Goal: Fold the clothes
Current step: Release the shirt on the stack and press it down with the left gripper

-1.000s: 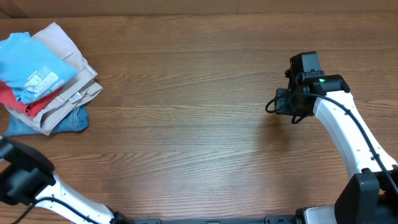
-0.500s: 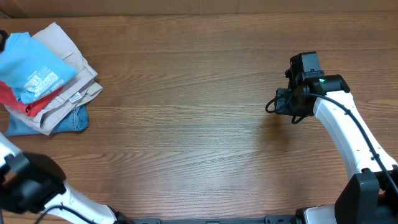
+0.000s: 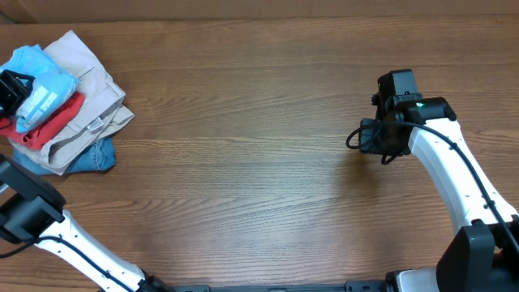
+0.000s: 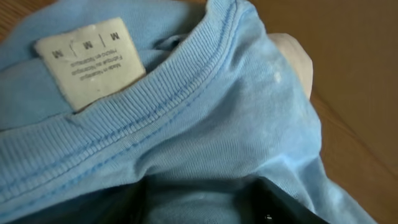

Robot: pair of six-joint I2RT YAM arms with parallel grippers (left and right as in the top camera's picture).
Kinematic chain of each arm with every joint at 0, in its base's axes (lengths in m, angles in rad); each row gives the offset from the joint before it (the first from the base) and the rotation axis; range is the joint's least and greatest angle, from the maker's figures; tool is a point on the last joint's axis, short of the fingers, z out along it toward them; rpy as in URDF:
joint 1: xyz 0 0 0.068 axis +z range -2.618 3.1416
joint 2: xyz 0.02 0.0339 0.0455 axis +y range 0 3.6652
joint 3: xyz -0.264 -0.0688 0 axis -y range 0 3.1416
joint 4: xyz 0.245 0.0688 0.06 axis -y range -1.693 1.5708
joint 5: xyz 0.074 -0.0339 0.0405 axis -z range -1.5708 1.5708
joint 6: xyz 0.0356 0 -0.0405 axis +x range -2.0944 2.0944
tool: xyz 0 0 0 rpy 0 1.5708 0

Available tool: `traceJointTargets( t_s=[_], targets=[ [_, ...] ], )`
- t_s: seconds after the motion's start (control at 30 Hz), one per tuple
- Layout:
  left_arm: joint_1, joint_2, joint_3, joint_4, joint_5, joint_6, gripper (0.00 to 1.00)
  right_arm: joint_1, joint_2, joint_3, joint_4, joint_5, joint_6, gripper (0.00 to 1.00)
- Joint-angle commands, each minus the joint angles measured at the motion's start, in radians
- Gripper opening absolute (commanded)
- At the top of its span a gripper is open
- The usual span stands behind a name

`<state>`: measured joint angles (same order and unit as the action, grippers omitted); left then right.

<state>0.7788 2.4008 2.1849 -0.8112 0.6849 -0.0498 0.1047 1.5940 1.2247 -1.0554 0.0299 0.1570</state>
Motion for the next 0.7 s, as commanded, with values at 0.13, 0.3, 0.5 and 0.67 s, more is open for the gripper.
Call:
traceJointTargets(
  t_s=[0.13, 0.3, 0.5, 0.67],
  targets=[
    [0.01, 0.095, -0.008, -0.026, 0.148, 0.031, 0.65, -0.004, -0.015, 0.005, 0.003, -0.005, 0.003, 0.41],
    [0.011, 0.021, 0.024, -0.029, 0.215, 0.027, 0.95, -0.004, -0.016, 0.005, 0.01, -0.005, 0.003, 0.46],
    [-0.024, -0.19, 0.041, -0.069, 0.032, 0.039, 1.0, -0.004, -0.016, 0.005, 0.054, -0.021, 0.002, 0.96],
    [-0.129, -0.377, 0.041, -0.132, -0.137, 0.081, 1.0, -0.004, -0.016, 0.006, 0.134, -0.049, 0.003, 1.0]
  ],
)
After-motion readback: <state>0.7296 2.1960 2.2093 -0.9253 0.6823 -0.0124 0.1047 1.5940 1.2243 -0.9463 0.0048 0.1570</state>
